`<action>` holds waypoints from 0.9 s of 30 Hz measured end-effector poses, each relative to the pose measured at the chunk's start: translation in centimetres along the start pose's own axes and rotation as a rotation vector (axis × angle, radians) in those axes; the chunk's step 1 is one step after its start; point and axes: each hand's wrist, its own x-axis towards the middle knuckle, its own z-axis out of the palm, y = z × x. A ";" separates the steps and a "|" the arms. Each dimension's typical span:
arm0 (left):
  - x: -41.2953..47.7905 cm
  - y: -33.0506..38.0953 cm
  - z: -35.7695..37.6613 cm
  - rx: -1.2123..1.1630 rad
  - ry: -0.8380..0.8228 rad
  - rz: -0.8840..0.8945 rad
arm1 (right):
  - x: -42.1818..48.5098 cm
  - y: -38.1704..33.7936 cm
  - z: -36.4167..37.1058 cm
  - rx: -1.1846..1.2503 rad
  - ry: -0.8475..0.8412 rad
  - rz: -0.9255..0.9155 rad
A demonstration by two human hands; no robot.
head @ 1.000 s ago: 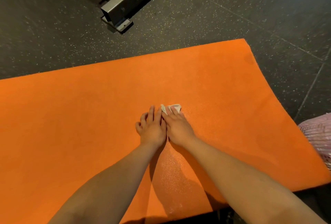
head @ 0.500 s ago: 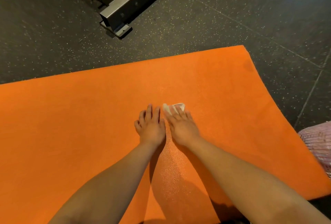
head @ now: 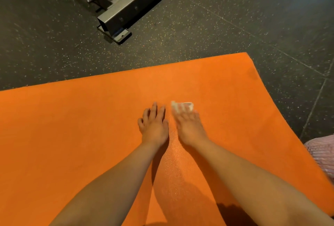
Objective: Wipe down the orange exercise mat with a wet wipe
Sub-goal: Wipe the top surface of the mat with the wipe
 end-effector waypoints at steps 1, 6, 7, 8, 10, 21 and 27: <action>0.3 -0.1 0.0 -0.003 -0.034 0.002 | 0.4 1.0 -0.6 0.005 0.026 0.132; 0.5 -0.8 0.7 -0.018 -0.046 0.006 | 1.7 -1.1 -0.8 0.076 0.057 0.248; 0.6 -0.9 0.8 -0.038 -0.030 0.010 | 1.6 -2.4 -0.3 0.090 0.037 0.144; 0.6 -1.0 0.8 -0.060 -0.013 0.017 | 1.3 -3.5 0.2 0.096 0.012 0.052; 0.5 -1.2 0.9 -0.095 0.009 0.030 | 1.3 -4.0 0.4 0.097 -0.034 -0.051; 0.4 -0.9 -0.3 -0.056 0.007 0.016 | 2.2 -3.6 -0.2 0.073 -0.015 0.000; 1.8 -0.7 -0.9 0.011 0.022 0.000 | 4.0 1.3 -1.6 -0.053 0.035 0.183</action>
